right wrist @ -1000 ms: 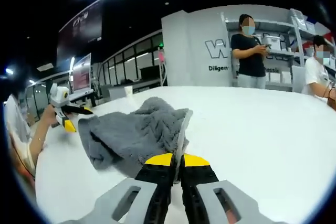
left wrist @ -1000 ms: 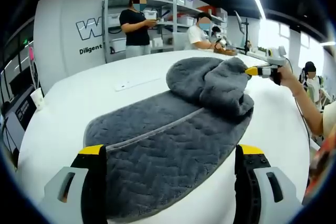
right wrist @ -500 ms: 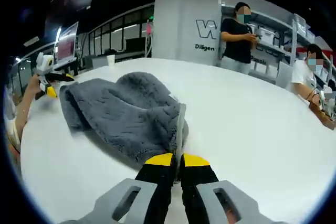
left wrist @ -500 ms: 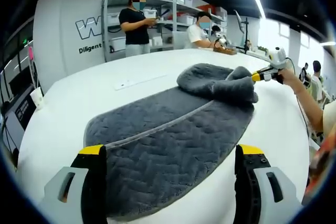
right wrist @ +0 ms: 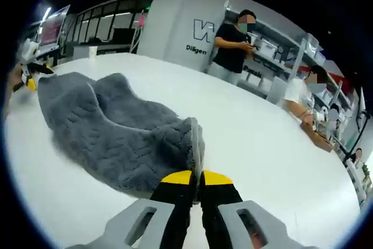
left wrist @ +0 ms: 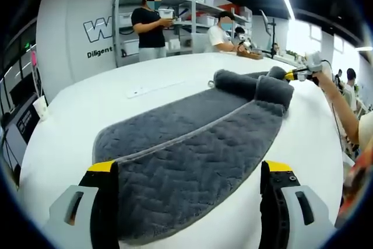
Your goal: Open the folded towel by lifting each exposed corner and separating the folded layers until the towel lies flat within the target outline without major curled edges
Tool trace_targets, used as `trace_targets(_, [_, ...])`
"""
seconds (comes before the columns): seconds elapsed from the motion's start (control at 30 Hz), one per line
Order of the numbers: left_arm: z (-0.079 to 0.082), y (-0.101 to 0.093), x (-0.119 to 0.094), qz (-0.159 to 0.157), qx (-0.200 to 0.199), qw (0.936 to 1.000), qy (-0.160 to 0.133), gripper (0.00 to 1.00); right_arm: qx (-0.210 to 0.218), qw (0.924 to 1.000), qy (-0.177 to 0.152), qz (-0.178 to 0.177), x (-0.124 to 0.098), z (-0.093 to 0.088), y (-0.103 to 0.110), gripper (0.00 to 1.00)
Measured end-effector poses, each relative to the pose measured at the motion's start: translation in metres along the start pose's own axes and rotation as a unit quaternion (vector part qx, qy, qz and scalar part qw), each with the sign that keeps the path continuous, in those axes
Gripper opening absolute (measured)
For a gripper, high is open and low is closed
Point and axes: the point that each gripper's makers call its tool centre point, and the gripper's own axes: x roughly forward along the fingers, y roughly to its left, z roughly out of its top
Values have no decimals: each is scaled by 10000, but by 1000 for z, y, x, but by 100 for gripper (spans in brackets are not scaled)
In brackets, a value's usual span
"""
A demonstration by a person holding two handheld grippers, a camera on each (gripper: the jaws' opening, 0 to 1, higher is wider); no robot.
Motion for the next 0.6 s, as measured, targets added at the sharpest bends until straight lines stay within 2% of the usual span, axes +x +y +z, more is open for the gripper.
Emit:
trace_targets(0.13, [0,0,0,-4,0,10000,6,99,1,9998,169,-74,-2,-13,-10,0])
trace_targets(0.23, [-1,-1,1,-13,16,10000,29,99,-115,9985,471,-254,-2,-30,-18,0])
trace_targets(0.4, [-3,0,1,-4,11,10000,60,99,-108,9965,761,-337,-2,-50,-28,0])
trace_targets(0.6, [-5,0,1,8,14,9999,106,99,-98,9941,951,-504,-6,-62,-38,0])
